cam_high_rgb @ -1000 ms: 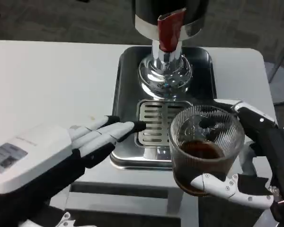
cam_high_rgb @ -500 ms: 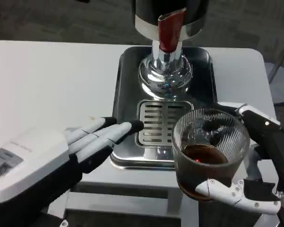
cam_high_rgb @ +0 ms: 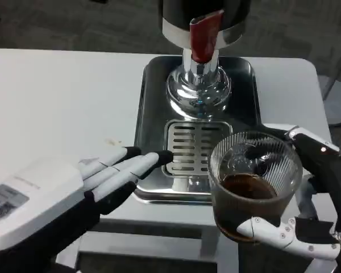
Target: Grasp the cup under the faucet to collect the drink, then remove the cup.
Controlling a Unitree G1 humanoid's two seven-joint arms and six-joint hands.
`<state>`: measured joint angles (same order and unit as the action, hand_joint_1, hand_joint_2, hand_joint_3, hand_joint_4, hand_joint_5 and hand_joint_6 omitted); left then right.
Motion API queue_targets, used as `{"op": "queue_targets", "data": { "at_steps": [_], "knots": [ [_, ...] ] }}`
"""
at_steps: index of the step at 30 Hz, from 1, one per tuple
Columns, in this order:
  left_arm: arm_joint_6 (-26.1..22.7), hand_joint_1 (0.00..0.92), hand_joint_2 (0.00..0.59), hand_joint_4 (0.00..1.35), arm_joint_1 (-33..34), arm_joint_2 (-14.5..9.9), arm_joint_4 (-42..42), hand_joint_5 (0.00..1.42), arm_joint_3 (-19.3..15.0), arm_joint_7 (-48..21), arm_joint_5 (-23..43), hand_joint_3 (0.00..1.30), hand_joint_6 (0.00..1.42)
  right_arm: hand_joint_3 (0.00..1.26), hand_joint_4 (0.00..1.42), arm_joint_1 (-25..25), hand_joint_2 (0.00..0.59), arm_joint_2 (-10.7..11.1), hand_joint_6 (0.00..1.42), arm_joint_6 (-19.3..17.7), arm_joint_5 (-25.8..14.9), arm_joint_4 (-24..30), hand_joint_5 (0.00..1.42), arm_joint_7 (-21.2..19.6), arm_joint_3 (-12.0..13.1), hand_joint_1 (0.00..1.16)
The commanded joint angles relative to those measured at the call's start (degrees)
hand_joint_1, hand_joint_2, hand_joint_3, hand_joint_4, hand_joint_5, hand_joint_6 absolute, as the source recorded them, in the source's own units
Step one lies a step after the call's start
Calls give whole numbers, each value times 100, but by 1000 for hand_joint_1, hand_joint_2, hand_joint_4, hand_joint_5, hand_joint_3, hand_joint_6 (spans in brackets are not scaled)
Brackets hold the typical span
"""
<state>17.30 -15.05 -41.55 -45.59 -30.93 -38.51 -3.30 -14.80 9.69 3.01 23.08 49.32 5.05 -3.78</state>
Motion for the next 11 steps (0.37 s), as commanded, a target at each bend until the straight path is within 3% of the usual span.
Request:
{"op": "queue_targets", "data": {
  "at_steps": [1, 11],
  "knots": [
    [-29, 0, 75, 0, -74, -2, -18, 0, -99, 18, -28, 0, 121, 1010, 1187, 6, 231, -21, 1424, -242, -88, 164, 1424, 3, -32, 814],
    [-45, 0, 78, 0, -85, -14, 3, 0, -186, 7, 12, 5, 121, 1010, 1187, 222, 232, -26, 1424, -178, -66, 49, 1424, 30, -135, 811]
  ]
}}
